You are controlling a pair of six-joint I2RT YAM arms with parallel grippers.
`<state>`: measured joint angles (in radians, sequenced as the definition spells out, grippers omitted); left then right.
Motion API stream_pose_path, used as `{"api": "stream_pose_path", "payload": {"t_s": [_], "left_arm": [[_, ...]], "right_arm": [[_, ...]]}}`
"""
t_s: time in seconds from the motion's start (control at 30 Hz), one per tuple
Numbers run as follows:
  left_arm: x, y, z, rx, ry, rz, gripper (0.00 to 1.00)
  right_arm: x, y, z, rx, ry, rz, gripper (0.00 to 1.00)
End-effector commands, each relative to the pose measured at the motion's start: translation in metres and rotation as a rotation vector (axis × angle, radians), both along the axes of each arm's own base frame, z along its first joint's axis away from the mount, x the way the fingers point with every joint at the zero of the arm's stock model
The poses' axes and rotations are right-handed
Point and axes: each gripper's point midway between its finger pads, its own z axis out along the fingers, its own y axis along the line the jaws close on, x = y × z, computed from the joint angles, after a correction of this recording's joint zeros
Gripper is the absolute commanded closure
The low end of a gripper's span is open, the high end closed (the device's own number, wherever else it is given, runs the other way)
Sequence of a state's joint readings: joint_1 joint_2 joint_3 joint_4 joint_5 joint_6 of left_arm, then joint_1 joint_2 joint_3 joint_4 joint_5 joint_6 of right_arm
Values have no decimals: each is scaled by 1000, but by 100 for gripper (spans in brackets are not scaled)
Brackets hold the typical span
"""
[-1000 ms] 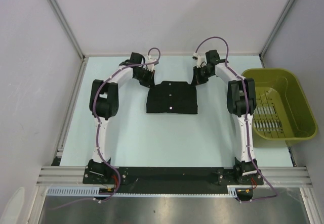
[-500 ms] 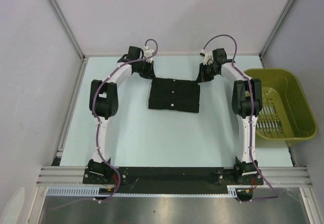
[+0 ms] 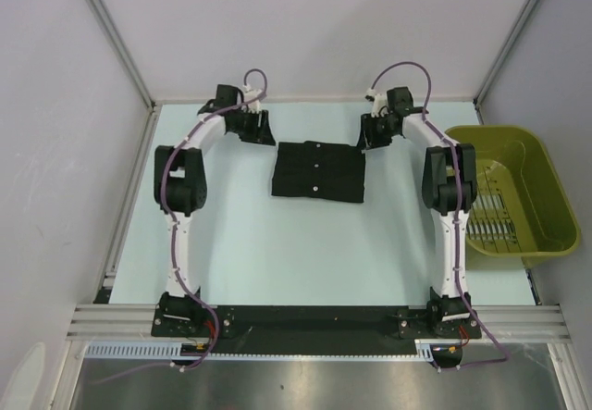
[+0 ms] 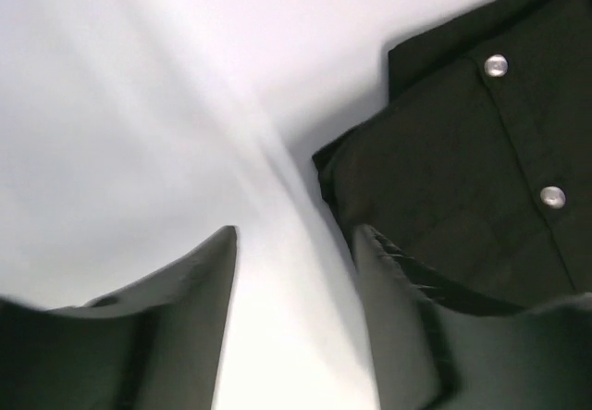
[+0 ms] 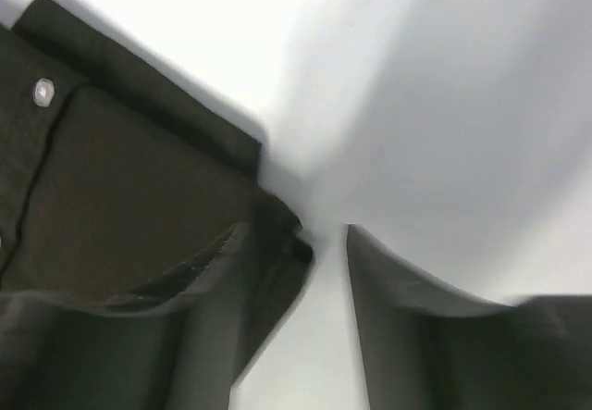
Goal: Fold and stack the long sleeve shirts
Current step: Fold the shirt
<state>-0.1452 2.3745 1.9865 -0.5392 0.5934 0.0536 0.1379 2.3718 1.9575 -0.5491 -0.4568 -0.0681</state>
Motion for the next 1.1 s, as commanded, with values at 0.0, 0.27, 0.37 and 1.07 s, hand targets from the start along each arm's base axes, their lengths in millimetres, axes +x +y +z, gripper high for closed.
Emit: {"api": "stream_pose_path", "payload": {"t_s": [0.0,0.27,0.37,1.07], "left_arm": [[-8,4,101,-125,-173,-32,36],[-99,-11,48,-290,152,-15,23],[-123,-11,34,-300,213,-5,24],[-259,-13,3,-329,367,-88,100]], "right_arm": [[6,-26,83,10,-149,-52,40],[-83,4,74,269,122,-28,6],[-120,13,56,319,229,-16,5],[-220,62,-1,327,453,254,95]]}}
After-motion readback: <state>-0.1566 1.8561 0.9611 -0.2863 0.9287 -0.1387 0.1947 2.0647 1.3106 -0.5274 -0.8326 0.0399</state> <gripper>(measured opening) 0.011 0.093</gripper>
